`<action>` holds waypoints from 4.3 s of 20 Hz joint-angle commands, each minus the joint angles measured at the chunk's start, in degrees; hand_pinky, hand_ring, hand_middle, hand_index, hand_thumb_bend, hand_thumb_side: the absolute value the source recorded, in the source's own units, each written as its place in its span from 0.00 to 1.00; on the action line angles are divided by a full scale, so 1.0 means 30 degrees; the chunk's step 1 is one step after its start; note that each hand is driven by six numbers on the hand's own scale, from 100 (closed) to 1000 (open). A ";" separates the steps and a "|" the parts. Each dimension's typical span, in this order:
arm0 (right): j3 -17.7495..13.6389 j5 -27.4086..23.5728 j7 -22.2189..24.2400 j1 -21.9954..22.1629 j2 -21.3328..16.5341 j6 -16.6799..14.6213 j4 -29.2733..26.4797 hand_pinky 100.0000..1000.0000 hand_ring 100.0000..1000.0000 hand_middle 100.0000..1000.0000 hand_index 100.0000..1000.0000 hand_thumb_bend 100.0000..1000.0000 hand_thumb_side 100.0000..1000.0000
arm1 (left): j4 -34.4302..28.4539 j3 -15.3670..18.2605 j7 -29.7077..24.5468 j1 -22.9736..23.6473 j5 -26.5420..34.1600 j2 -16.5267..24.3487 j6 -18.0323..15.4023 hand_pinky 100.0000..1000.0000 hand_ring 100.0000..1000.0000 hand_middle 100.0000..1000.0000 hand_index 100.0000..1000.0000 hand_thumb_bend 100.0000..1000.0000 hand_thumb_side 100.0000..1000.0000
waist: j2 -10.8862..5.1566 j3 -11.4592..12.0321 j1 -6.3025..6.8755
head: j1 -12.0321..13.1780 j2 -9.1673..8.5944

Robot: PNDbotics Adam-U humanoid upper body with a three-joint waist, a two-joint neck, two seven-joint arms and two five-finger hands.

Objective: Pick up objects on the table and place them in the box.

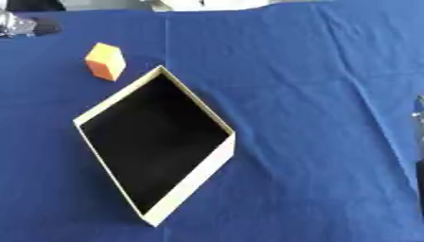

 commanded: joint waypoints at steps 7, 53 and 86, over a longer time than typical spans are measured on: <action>0.0037 -0.0136 0.0214 -0.0321 -0.0410 0.0023 -0.0377 0.74 0.73 0.61 0.73 0.00 0.81 | 0.4137 -0.2056 -0.2669 -0.2491 -0.2687 -0.1601 -0.0984 0.71 0.83 0.83 0.93 0.55 0.42 | -0.0243 0.0097 0.0040 | -0.0108 -0.0396; -0.0075 -0.0386 -0.0701 -0.0783 -0.0260 0.0086 -0.0377 0.73 0.71 0.57 0.72 0.00 0.82 | 0.8392 0.2008 -0.9436 -0.4573 -1.0608 -0.4489 -0.3549 0.85 0.93 0.83 0.95 0.43 0.35 | 0.1604 -0.0516 0.0103 | 0.0253 -0.1795; -0.0205 -0.0208 -0.0703 -0.0163 0.0046 0.0342 -0.0377 0.73 0.71 0.57 0.72 0.00 0.81 | 0.3150 0.0983 -0.6580 -0.3736 -0.6547 -0.3542 -0.0684 0.22 0.39 0.23 0.48 0.00 0.34 | 0.0388 -0.0215 0.0081 | -0.0051 -0.0618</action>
